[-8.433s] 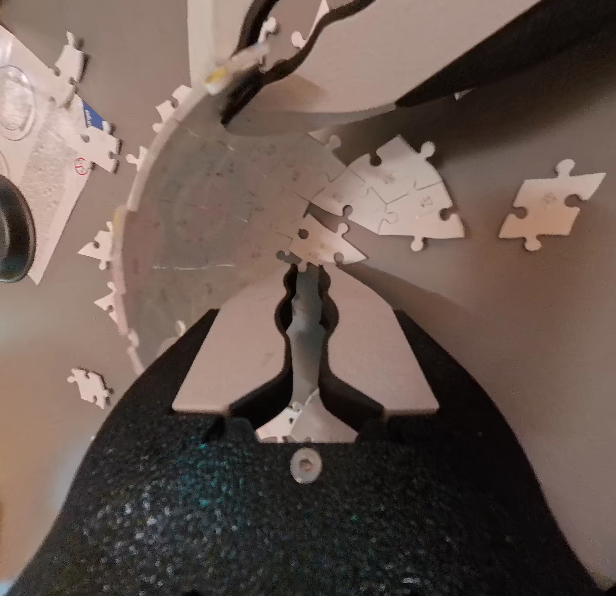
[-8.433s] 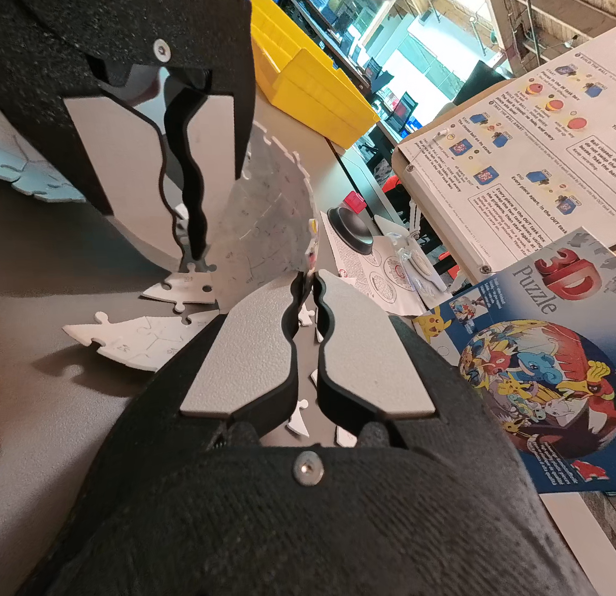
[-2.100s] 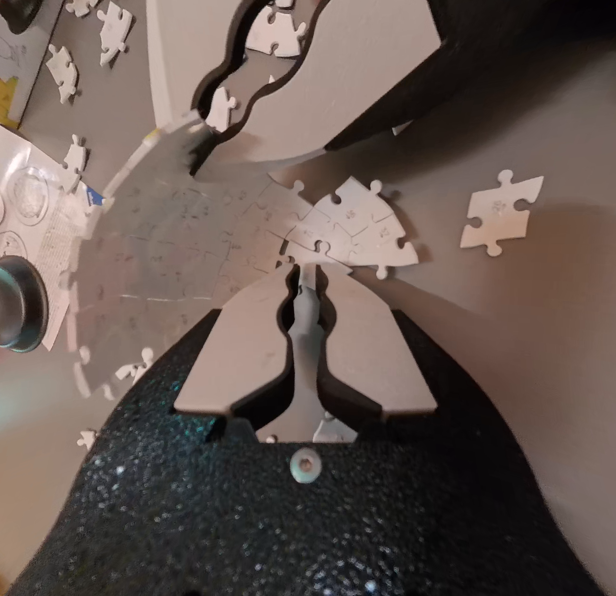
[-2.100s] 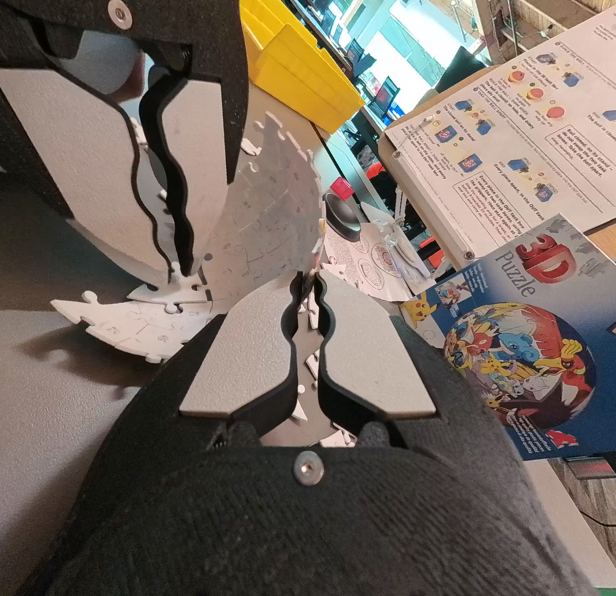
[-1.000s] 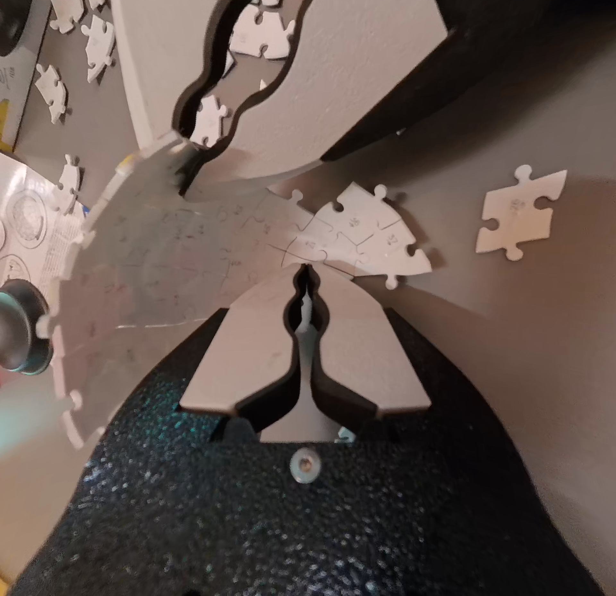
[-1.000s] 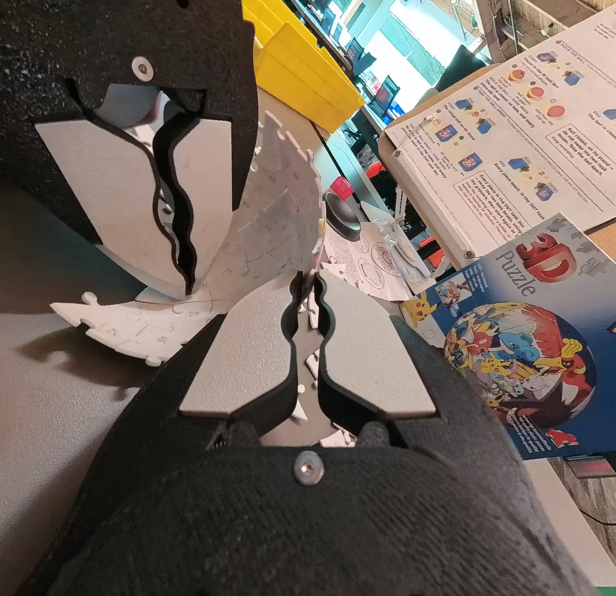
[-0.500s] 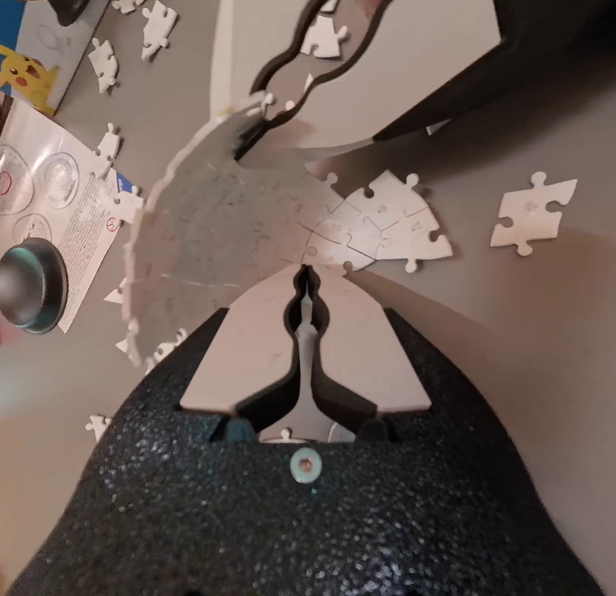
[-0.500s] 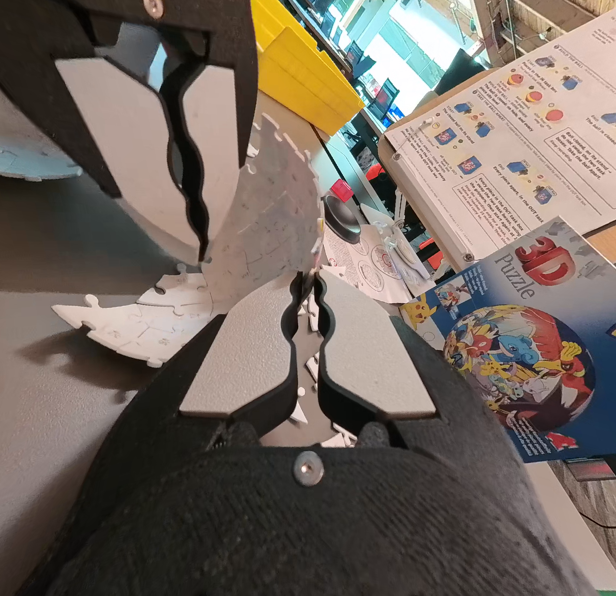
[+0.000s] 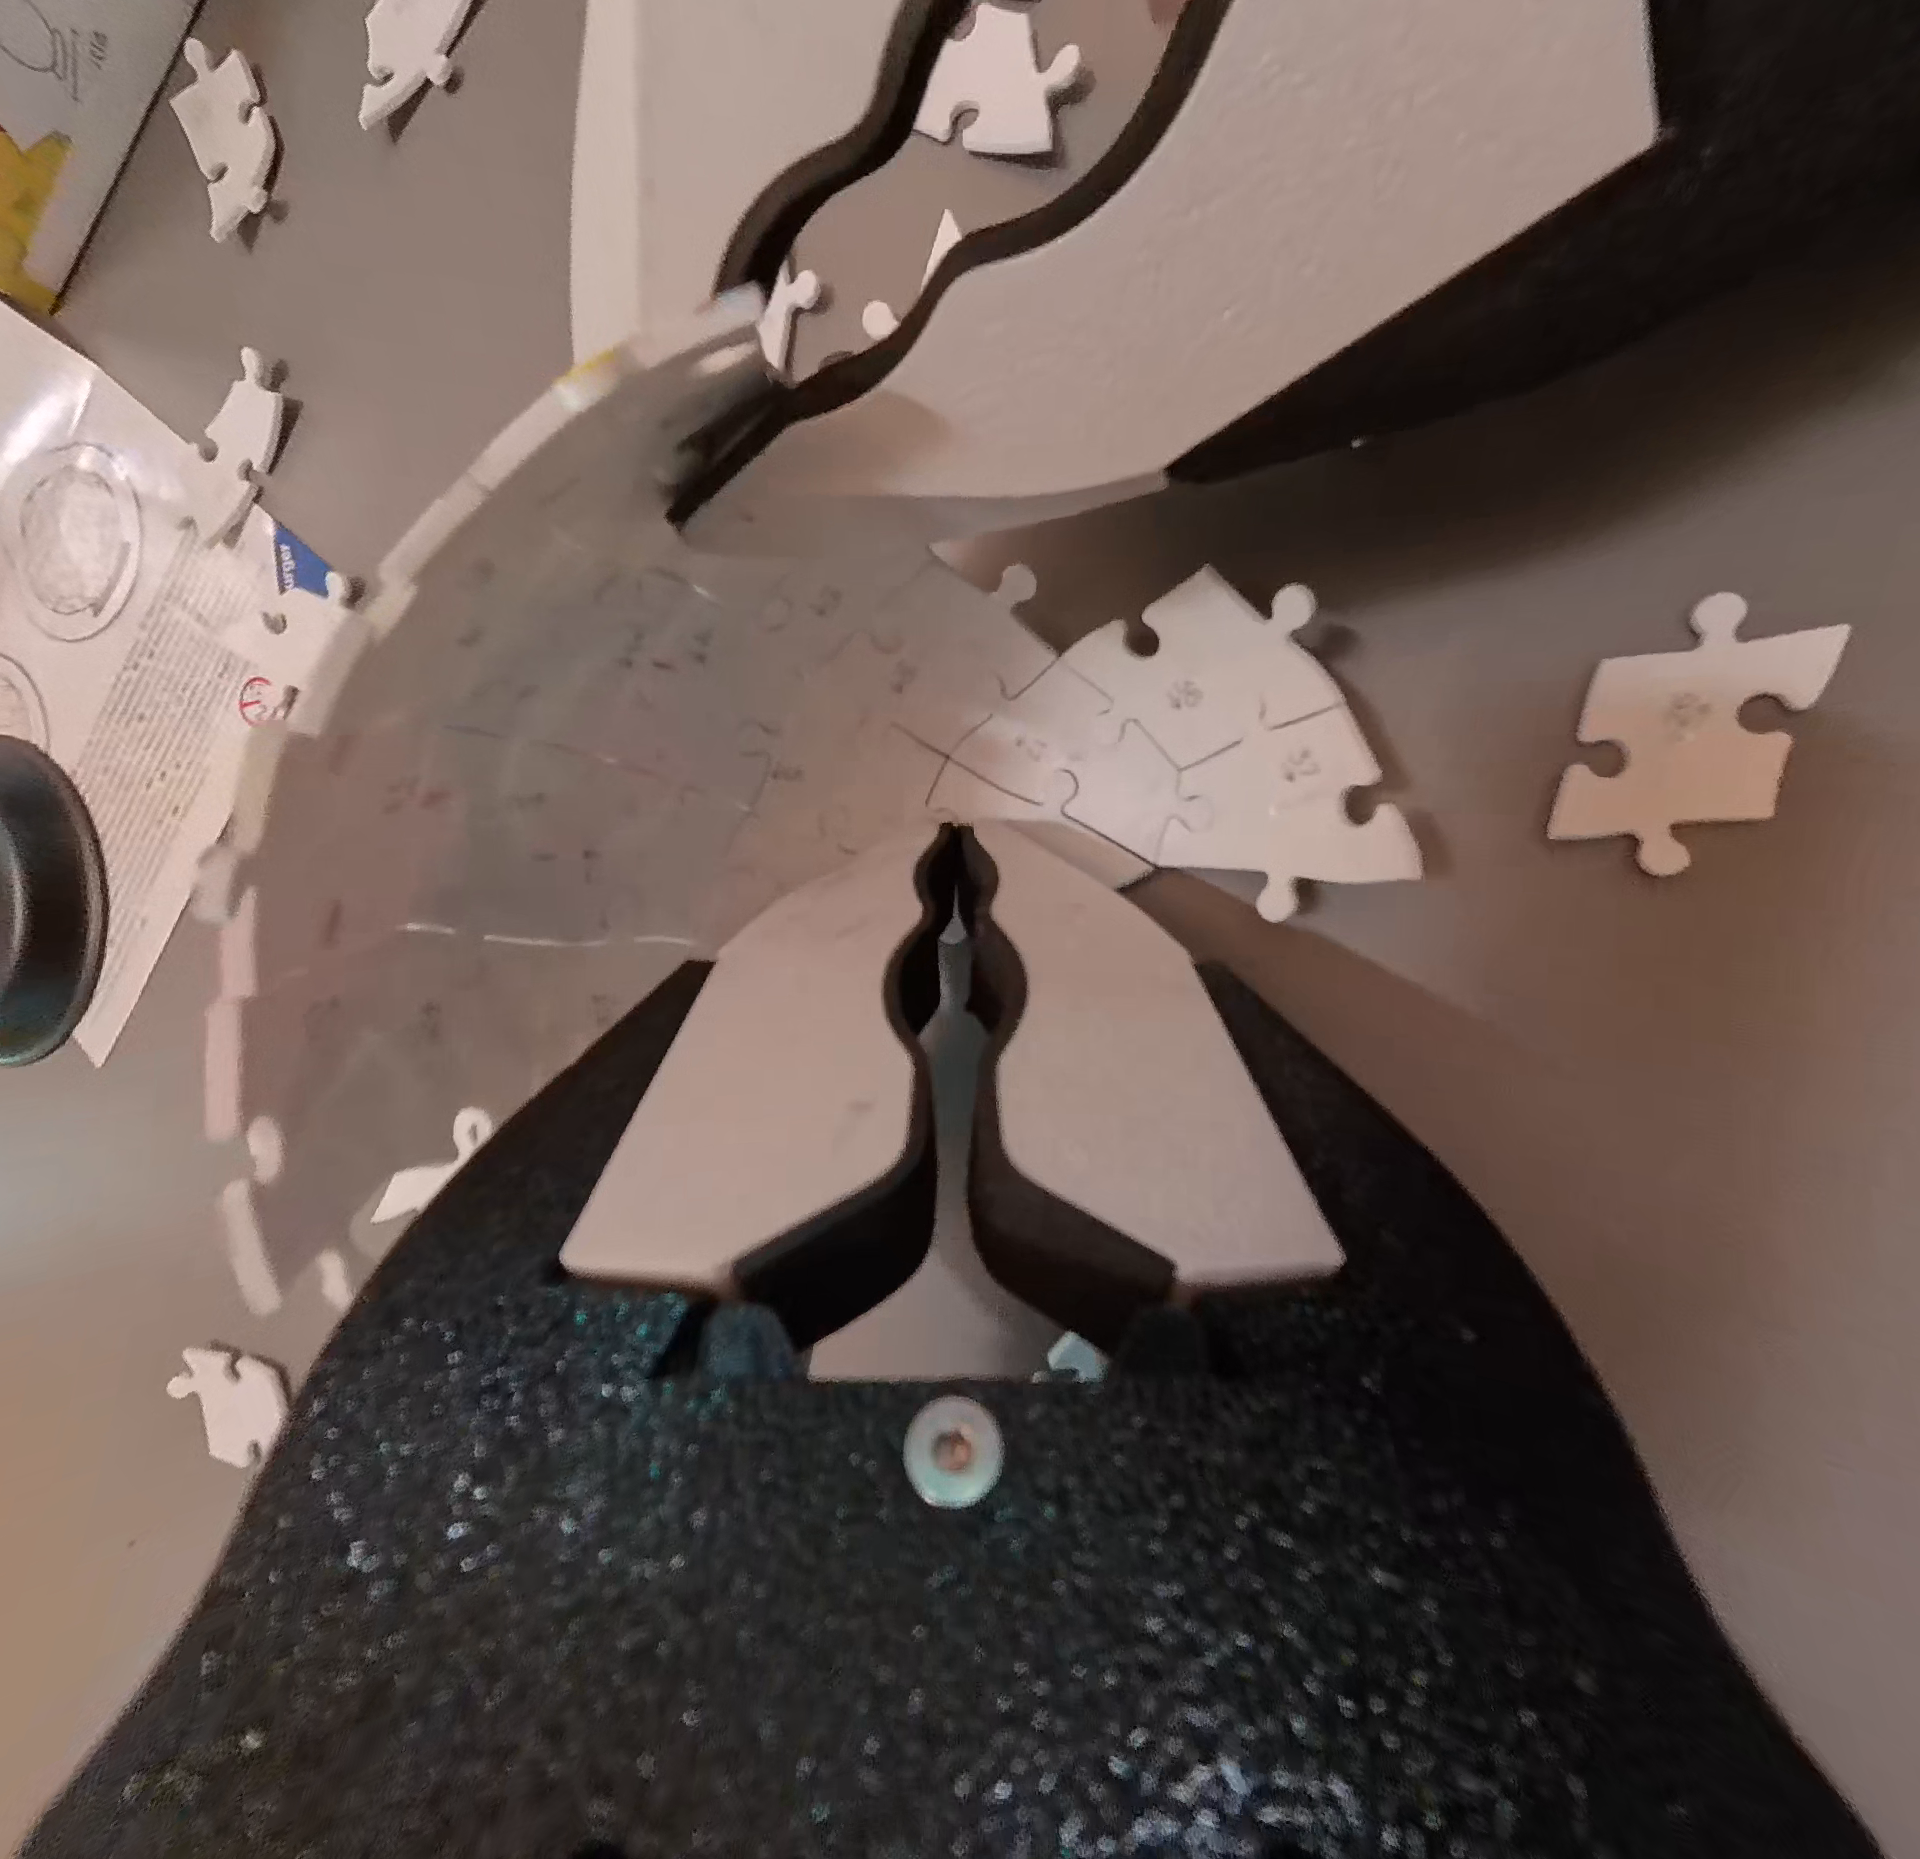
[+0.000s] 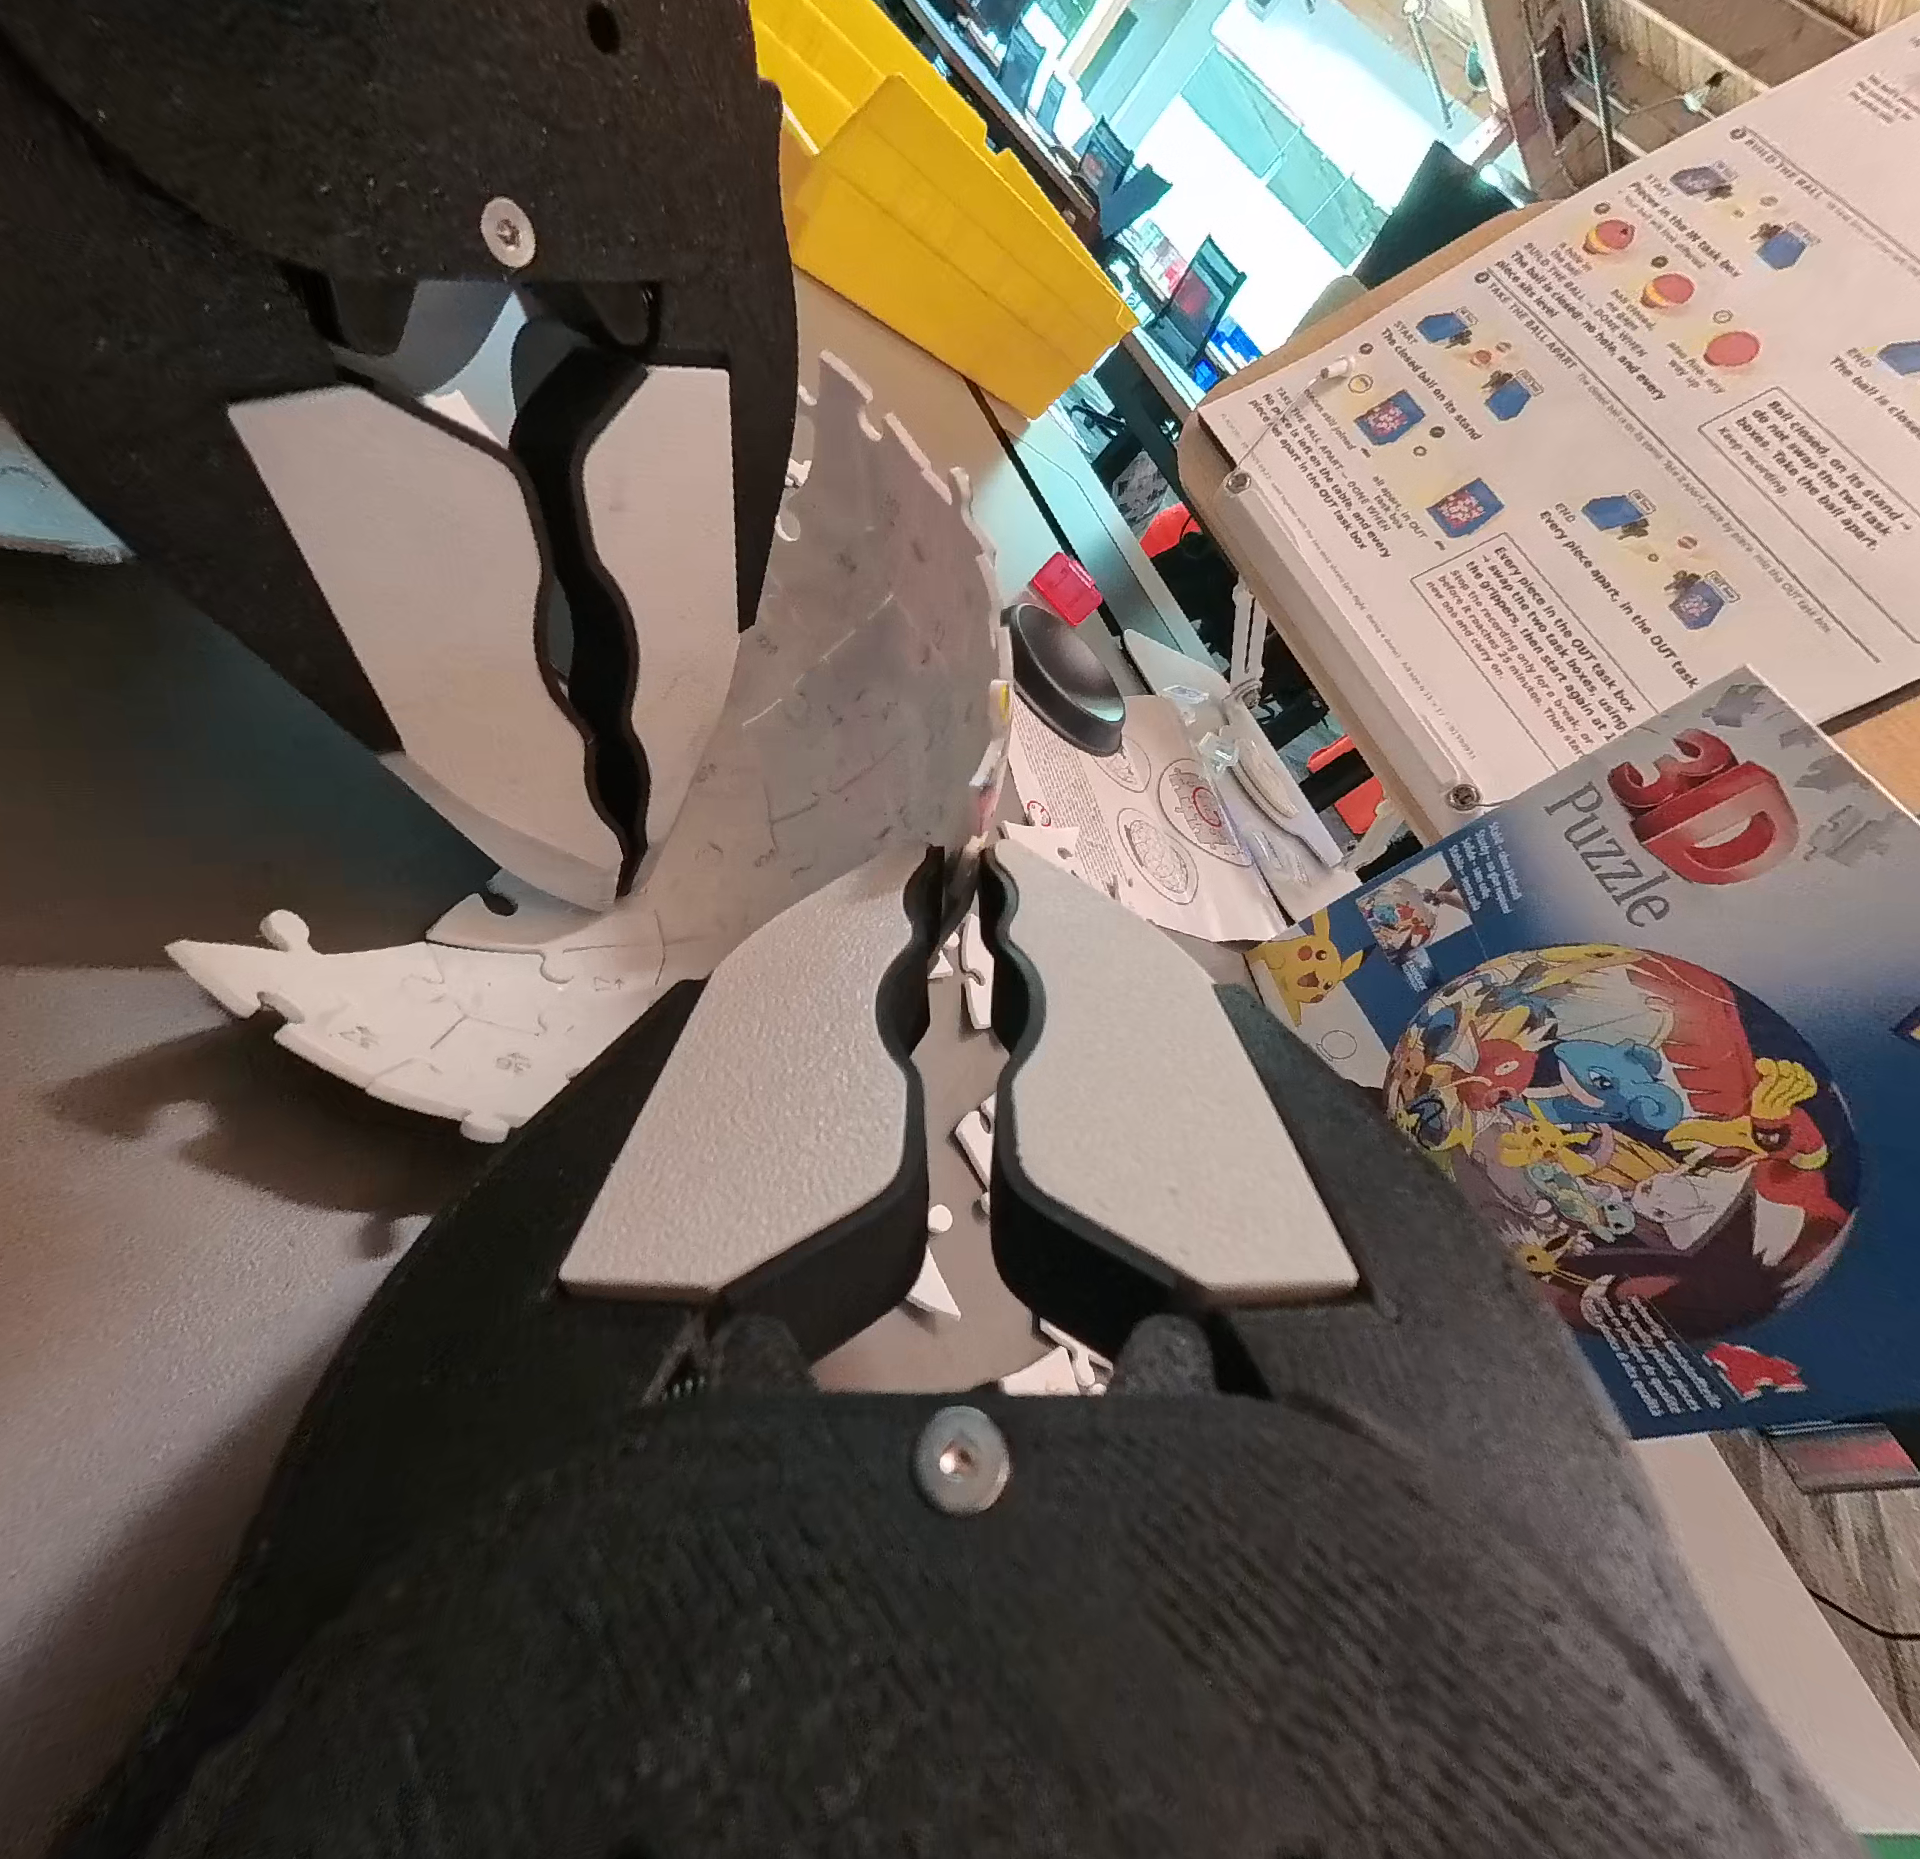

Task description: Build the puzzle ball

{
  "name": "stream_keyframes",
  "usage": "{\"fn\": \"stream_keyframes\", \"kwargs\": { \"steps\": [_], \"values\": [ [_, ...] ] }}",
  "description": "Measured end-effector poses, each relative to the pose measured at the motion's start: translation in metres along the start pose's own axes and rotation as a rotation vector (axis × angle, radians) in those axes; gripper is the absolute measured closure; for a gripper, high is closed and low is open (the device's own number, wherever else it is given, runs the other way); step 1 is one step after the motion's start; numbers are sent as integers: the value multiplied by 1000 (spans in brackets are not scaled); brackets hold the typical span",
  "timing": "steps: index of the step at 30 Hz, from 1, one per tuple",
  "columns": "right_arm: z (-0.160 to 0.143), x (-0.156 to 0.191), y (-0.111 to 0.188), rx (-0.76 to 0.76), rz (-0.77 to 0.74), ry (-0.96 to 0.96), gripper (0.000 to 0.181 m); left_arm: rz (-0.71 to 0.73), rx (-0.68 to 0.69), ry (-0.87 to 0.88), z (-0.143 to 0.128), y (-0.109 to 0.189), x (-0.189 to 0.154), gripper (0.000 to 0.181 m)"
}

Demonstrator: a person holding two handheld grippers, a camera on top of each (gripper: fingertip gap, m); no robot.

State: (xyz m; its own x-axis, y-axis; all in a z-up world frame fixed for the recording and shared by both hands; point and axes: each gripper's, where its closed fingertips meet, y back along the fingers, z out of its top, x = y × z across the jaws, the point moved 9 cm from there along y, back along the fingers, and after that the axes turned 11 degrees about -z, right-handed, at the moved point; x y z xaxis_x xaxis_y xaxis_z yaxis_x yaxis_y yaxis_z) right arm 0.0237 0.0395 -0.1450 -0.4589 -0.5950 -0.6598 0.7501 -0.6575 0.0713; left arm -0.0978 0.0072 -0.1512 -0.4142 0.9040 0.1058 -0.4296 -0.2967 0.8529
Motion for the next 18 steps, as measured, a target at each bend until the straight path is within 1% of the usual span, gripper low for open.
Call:
{"fn": "stream_keyframes", "kwargs": {
  "steps": [4, 9, 13, 18],
  "values": [
    [0, 0, 0, 1, -1, 2, 175, 57, -60, 19, 1, 11, 3, 181],
    [0, 0, -1, 9, -3, 2, 175, 59, -11, -8, 1, 4, 3, 181],
    [-2, 0, -1, 29, -7, 7, 174, 48, 0, -20, 1, -2, 0, 181],
    [-3, -1, -2, 47, -8, 9, 174, 56, 16, -24, 2, -2, 0, 181]
  ]
}}
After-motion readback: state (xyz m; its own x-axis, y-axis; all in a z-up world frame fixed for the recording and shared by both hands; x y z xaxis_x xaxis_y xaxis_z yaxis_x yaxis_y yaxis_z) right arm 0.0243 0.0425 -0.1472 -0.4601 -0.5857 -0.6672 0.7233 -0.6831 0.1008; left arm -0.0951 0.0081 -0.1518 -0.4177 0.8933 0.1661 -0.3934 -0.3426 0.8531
